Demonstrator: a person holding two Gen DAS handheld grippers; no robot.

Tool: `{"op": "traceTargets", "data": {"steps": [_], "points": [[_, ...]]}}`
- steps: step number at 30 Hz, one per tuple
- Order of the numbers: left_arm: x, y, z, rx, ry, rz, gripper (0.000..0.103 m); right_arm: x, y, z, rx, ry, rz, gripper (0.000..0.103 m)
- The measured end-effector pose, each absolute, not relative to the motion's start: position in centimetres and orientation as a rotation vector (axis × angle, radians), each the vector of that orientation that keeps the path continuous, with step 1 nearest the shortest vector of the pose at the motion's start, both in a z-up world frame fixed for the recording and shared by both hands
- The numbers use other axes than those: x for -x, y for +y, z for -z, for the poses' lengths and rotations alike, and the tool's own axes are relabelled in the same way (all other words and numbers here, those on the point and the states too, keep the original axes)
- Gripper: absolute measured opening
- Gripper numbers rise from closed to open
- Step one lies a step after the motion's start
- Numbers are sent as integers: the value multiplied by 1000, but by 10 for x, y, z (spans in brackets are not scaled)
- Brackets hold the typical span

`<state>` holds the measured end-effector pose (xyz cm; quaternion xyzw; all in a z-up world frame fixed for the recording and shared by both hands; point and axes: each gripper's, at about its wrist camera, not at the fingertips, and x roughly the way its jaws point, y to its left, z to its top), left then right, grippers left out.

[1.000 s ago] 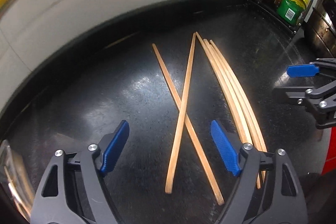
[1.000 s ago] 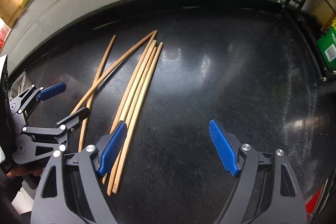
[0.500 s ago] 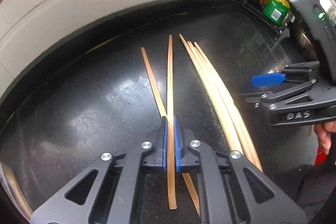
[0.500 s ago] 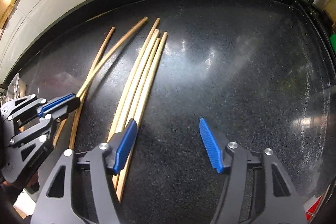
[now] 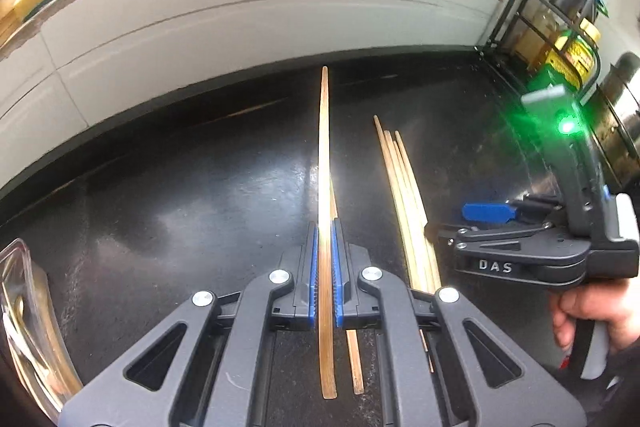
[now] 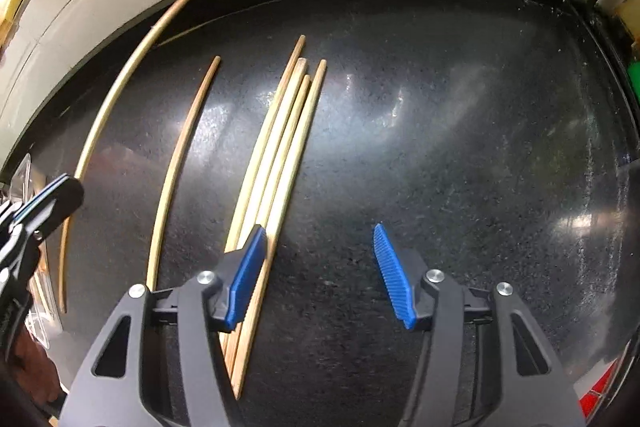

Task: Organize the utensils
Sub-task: 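Grasp a bamboo chopstick with the left tool while the right tool grasps another, then carry both chopsticks over the clear tray with both tools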

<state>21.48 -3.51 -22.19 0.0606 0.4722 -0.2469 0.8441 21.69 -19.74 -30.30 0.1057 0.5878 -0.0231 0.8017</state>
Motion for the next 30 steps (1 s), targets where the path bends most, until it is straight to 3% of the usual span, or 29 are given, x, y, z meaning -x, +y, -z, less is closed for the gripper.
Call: {"op": "traceTargets", "data": {"steps": [9, 11, 12, 13, 19, 30], "points": [[-212, -29, 213, -129, 991, 477, 6, -211, -182, 305, -116, 1259, 82, 56], [-211, -24, 210, -124, 989, 458, 6, -211, -183, 304, -109, 1255, 71, 35], [-211, -22, 208, -124, 989, 451, 6, -209, -188, 304, -105, 1252, 63, 11], [-209, -18, 205, -123, 988, 438, 6, -207, -189, 305, -101, 1261, 55, 8], [-186, 1, 181, -92, 969, 368, 6, -192, -204, 300, -139, 1262, -10, 7], [-127, 23, 128, -70, 953, 141, 6, -132, -179, 169, -99, 1044, -198, 7]]}}
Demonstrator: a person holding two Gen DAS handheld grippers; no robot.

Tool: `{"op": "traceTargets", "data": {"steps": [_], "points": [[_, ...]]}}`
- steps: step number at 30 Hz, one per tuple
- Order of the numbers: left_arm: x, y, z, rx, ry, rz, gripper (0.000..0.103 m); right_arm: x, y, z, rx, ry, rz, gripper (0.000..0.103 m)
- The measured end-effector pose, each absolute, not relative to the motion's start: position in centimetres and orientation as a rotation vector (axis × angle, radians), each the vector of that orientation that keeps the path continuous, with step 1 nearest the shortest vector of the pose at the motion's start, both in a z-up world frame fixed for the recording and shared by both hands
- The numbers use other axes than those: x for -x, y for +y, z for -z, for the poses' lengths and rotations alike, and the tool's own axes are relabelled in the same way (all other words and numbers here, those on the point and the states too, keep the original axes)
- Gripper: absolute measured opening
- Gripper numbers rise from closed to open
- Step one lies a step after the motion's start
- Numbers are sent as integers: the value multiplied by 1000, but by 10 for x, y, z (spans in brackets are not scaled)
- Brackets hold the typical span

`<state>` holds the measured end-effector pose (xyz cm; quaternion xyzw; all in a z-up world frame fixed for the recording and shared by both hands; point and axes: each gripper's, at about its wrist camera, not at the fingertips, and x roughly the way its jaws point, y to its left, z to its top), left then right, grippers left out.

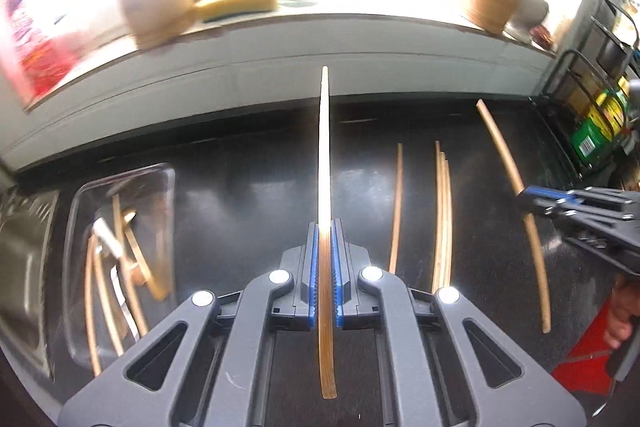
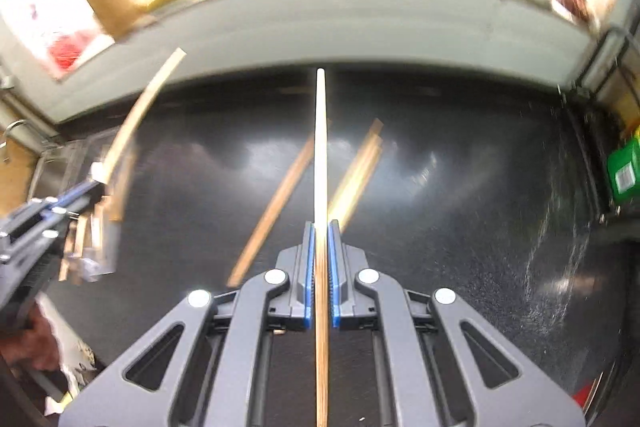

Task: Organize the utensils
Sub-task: 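Carry both chopsticks over the clear tray with both tools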

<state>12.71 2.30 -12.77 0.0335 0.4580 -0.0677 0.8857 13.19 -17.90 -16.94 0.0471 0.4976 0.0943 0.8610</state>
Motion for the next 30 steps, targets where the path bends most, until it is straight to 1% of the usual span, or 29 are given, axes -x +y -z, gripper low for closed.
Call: {"op": "traceTargets", "data": {"steps": [6, 9, 23, 30], "points": [[-96, 45, 103, -27, 936, 42, 6, -115, -143, 109, -74, 961, -315, 7], [-84, 55, 97, -9, 935, 8, 6, -106, -125, 94, -48, 941, -354, 7], [-51, 95, 88, 29, 919, -67, 6, -94, -64, 83, 27, 936, -437, 7], [-41, 135, 87, 67, 909, -137, 6, -97, -17, 80, 59, 936, -509, 7]]}}
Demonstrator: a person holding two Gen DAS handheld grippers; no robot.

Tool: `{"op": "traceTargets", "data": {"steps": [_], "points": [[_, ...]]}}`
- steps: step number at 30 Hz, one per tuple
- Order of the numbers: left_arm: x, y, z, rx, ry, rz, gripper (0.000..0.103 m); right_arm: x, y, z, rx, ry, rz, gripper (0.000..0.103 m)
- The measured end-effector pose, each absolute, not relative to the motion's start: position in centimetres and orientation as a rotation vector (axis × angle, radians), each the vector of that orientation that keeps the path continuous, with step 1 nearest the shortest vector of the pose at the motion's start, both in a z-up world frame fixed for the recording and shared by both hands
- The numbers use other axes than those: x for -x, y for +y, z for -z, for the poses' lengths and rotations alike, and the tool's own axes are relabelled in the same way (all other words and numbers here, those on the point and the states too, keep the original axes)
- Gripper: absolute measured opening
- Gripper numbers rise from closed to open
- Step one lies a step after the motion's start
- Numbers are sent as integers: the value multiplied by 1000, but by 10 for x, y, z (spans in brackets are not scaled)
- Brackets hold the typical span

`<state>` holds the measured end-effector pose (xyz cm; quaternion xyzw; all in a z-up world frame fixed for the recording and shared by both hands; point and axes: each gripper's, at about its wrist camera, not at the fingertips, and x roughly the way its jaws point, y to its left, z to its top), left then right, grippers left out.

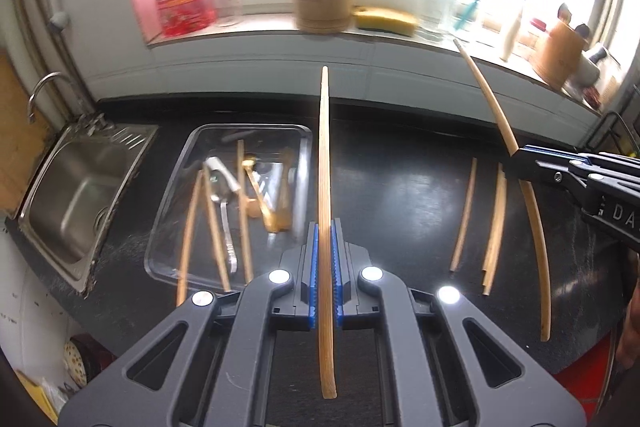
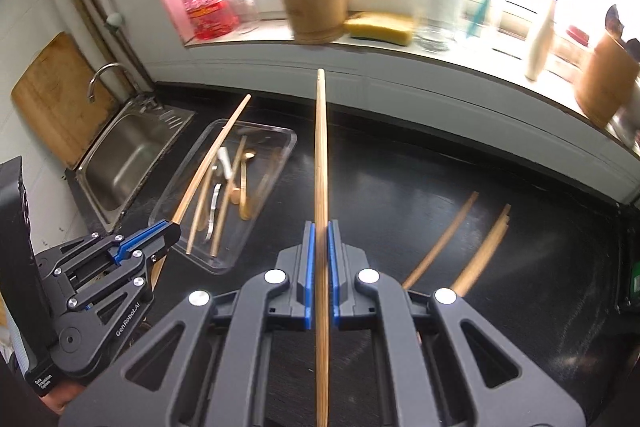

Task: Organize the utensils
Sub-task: 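Carry both chopsticks over the clear tray with both tools, then open both tools to drop the chopsticks into the clear tray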

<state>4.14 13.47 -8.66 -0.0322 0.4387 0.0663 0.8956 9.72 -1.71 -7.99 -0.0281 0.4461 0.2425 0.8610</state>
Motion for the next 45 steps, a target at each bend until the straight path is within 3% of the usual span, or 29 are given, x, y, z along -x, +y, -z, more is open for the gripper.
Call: {"op": "traceTargets", "data": {"steps": [17, 45], "points": [[-29, 259, 108, 205, 947, -355, 6, -127, 150, 96, 114, 1001, -729, 7], [-114, 305, 195, 297, 1087, -288, 6, -227, 216, 194, 71, 1296, -699, 8]]}}
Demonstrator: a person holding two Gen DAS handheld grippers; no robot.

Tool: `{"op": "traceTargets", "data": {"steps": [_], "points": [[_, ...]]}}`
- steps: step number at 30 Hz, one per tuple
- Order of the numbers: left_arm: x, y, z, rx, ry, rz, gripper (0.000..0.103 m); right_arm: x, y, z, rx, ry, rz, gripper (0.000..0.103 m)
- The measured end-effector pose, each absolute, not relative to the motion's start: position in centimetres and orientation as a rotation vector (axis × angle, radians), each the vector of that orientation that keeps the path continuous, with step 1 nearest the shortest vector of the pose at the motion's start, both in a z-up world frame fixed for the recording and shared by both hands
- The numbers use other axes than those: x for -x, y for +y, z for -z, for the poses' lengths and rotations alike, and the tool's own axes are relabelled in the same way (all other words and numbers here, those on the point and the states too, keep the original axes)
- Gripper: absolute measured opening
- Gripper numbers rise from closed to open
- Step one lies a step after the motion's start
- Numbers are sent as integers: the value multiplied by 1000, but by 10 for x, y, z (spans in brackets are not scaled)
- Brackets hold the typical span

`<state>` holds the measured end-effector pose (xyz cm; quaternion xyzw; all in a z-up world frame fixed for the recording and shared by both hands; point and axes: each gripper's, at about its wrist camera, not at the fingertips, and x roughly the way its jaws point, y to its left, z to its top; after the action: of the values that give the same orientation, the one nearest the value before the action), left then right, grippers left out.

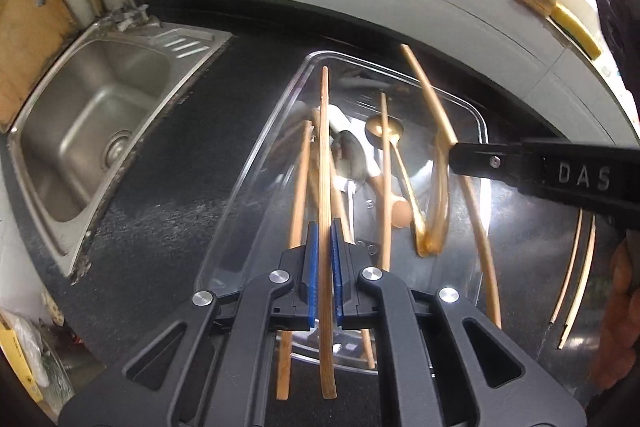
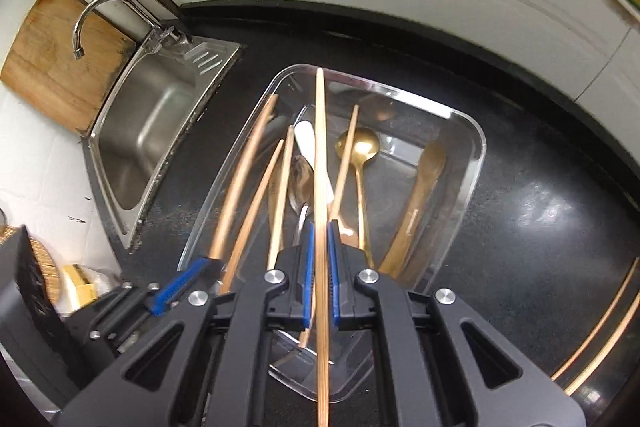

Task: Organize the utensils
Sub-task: 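Open both tools to drop the chopsticks into the clear tray, then move both tools back toward the remaining bamboo chopsticks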

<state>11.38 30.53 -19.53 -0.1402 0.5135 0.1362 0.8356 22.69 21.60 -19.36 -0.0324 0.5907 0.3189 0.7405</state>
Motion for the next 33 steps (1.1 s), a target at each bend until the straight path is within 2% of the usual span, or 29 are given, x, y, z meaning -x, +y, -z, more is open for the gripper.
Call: {"op": "traceTargets", "data": {"steps": [1, 2, 3, 4, 5, 12, 18, 22, 33], "points": [[-116, 305, 196, 290, 1086, -273, 7, -230, 215, 193, 54, 1305, -702, 16], [-117, 304, 195, 283, 1083, -268, 22, -233, 211, 189, 44, 1295, -693, 32], [-116, 303, 192, 269, 1080, -272, 56, -235, 206, 182, 32, 1270, -681, 75], [-112, 304, 184, 261, 1050, -279, 72, -236, 199, 174, 21, 1232, -668, 83], [-105, 304, 173, 242, 996, -293, 83, -237, 188, 163, 10, 1187, -654, 83], [-74, 312, 137, 252, 932, -314, 83, -223, 133, 128, -46, 1127, -641, 83], [-55, 284, 118, 237, 894, -298, 83, -182, 96, 114, -23, 1073, -580, 83], [-59, 243, 111, 215, 887, -225, 83, -156, 57, 112, 10, 1017, -489, 83], [-74, 75, 113, 31, 893, 103, 85, -73, -140, 119, -30, 943, -126, 83]]}}
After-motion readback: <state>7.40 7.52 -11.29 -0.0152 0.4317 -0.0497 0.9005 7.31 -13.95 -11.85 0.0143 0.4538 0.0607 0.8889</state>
